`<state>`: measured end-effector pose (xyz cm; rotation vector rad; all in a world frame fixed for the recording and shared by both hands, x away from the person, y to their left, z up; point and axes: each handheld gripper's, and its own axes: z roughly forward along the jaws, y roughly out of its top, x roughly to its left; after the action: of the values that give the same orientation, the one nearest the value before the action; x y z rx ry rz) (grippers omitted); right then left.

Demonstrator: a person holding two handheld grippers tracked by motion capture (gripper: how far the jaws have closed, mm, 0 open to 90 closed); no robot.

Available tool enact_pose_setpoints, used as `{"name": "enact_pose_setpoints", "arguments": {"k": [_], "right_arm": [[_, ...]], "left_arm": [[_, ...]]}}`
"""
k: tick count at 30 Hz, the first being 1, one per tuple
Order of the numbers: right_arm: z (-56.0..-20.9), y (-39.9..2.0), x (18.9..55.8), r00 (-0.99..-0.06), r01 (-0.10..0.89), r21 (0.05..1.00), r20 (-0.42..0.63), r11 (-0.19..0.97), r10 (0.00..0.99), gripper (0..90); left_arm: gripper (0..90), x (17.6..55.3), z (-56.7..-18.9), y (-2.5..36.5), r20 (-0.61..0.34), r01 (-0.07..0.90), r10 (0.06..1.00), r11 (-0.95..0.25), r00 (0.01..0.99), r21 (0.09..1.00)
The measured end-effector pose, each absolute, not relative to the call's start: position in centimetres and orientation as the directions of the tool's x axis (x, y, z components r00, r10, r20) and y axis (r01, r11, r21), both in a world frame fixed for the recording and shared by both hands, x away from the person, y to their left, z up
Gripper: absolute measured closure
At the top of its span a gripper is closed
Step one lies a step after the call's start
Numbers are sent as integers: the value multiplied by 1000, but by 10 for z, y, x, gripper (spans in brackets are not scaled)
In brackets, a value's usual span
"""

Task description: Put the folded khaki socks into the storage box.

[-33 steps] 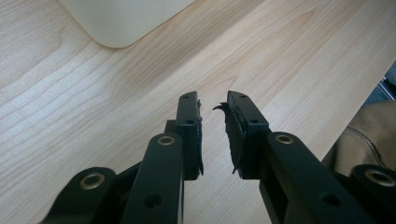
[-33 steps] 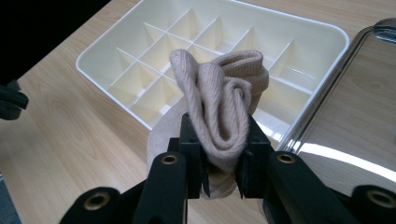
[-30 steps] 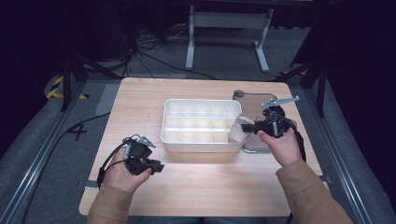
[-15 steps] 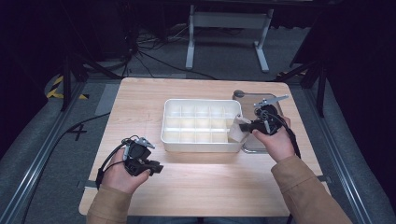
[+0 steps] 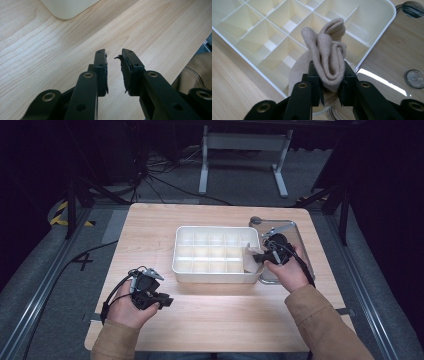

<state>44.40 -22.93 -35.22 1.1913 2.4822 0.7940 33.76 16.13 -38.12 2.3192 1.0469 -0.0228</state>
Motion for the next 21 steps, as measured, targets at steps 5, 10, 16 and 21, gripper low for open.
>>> {"name": "enact_pose_setpoints", "arguments": {"k": [5,10,16,21], "right_arm": [[-355,-227,444,-637,622,562,-43,545,770,754],[-363,-219,447,-659,612,511,-94,604,746,754],[-377,-207,451,-691,619,414,-118,667,714,754],[-389,-199,455,-698,635,352,-120,688,706,754]], "left_arm": [[743,338,-382,160,-249,691,678,-519,691,503],[738,338,-382,160,-245,687,675,-526,696,502],[737,338,-382,160,-247,686,673,-527,697,501],[737,338,-382,160,-249,686,672,-525,697,503]]}}
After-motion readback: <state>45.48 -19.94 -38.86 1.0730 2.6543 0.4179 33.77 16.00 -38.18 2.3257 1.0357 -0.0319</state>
